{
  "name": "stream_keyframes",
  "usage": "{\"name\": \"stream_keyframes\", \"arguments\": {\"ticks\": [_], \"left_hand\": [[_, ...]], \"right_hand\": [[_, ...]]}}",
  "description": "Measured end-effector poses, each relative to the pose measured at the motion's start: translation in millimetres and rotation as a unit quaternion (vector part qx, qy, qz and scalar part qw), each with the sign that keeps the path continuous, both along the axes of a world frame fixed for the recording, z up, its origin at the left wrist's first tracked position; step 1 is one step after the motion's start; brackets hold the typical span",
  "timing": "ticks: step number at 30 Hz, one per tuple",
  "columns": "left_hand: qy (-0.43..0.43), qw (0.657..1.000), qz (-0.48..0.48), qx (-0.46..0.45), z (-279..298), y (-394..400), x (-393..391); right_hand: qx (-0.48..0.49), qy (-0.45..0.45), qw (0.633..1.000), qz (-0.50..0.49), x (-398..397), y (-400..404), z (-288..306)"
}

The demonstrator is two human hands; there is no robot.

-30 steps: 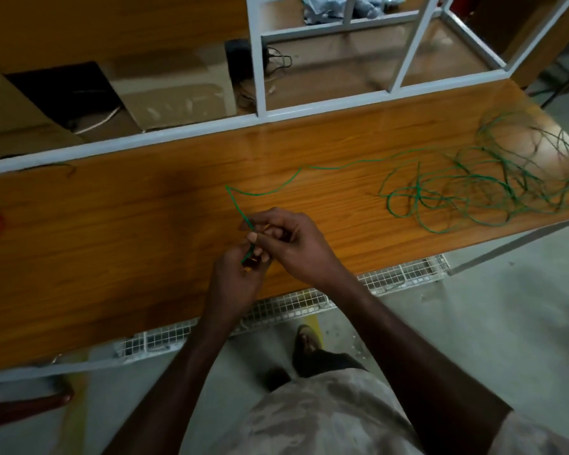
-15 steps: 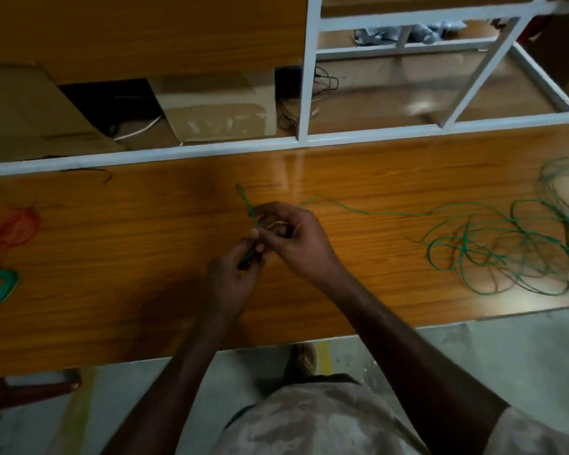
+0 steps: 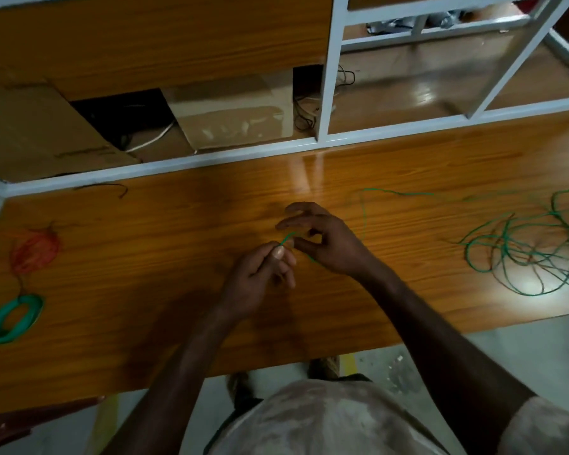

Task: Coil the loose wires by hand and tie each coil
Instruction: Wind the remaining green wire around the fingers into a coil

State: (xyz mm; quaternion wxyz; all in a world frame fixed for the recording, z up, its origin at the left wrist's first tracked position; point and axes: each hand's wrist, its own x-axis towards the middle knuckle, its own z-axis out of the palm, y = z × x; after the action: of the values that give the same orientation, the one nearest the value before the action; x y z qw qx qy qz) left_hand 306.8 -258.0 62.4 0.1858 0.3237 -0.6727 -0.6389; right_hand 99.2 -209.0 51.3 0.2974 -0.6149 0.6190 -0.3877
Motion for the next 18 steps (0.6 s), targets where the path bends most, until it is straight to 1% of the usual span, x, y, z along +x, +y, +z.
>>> {"name": "stream_keyframes", "arguments": {"ticks": [2,5,7,9,11,13,15,18], "left_hand": [[0.022,0.999,-0.011,0.033,8,-12,11],[0.079,0.991,-0.024,0.107,18,-31,36],[0.124,0.977,-0.013,0.174,22,-42,54],[0.149,0.961,-0.009,0.235,23,-53,69],[0.164,0.946,-0.006,0.280,24,-63,80],[0.181,0.935,-0.001,0.306,25,-73,88],[0.189,0.930,0.004,0.315,29,-79,89],[0.211,0.922,0.040,0.321,30,-84,82]], "right_hand": [[-0.006,0.005,1.000,-0.027,14,-3,-7],[0.031,-0.047,0.993,-0.100,38,-6,-10],[0.057,-0.088,0.986,-0.129,53,-6,-10],[0.060,-0.114,0.982,-0.139,63,-3,-10],[0.056,-0.119,0.980,-0.150,70,-1,-6],[0.045,-0.127,0.978,-0.159,70,2,-4],[0.046,-0.124,0.977,-0.165,62,8,-4],[0.049,-0.054,0.987,-0.145,41,14,-3]]}}
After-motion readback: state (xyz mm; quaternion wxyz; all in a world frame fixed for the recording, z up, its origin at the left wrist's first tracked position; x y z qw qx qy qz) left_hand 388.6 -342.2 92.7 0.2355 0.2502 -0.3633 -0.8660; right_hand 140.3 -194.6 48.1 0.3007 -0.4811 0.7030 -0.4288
